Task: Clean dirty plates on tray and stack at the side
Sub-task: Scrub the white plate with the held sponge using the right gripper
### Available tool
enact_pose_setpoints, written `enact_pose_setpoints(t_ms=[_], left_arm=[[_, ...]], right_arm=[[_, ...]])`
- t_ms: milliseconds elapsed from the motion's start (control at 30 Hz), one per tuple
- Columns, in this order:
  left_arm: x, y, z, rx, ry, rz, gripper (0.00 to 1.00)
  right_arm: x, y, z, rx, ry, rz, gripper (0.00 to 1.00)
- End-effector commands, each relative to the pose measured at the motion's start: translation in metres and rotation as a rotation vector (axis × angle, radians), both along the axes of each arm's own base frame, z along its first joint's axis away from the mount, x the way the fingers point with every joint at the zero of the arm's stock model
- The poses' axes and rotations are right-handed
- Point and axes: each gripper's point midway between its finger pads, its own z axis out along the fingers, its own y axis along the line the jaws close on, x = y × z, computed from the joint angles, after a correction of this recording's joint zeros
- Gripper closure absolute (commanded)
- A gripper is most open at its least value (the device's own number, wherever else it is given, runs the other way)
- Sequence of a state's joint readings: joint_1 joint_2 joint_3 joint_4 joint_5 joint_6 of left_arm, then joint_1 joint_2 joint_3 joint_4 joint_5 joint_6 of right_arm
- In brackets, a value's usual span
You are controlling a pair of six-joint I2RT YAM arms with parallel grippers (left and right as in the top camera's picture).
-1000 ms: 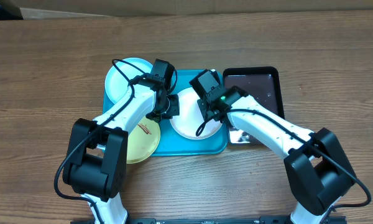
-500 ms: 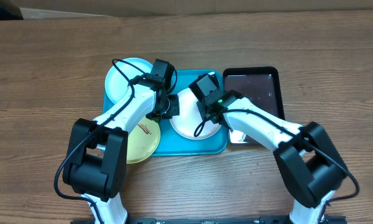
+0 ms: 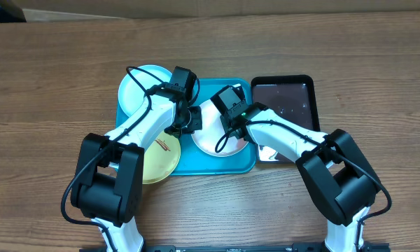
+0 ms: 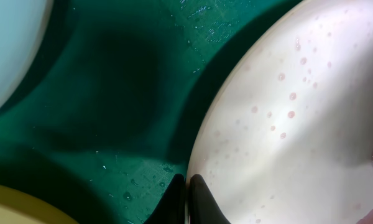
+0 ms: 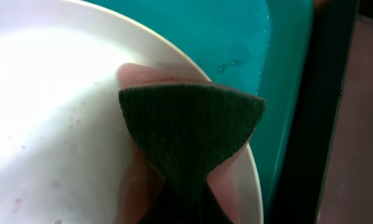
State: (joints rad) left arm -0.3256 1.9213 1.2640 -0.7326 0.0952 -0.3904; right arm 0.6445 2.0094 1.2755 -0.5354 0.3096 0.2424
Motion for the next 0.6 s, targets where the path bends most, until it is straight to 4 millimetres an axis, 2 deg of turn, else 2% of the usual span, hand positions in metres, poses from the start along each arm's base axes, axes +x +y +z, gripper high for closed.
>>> enact_pose_setpoints(t_ms=[0, 133, 567], left_arm=[[0.0029, -0.0017, -0.0008, -0.006, 0.004, -0.001, 0.96], [0.0031, -0.0017, -0.0008, -0.006, 0.003, -0.001, 0.96], [0.0046, -0.0022, -0.0005, -0.008, -0.003, -0.001, 0.96]], right_arm=[[-0.0176, 0.0041, -0.0312, 0.056, 0.133, 0.012, 0.96], [-0.0232, 0.0132, -0.0331, 0.146, 0.199, 0.05, 0.96], [-0.0218, 0.0103, -0.038, 0.228, 0.256, 0.033, 0.96]])
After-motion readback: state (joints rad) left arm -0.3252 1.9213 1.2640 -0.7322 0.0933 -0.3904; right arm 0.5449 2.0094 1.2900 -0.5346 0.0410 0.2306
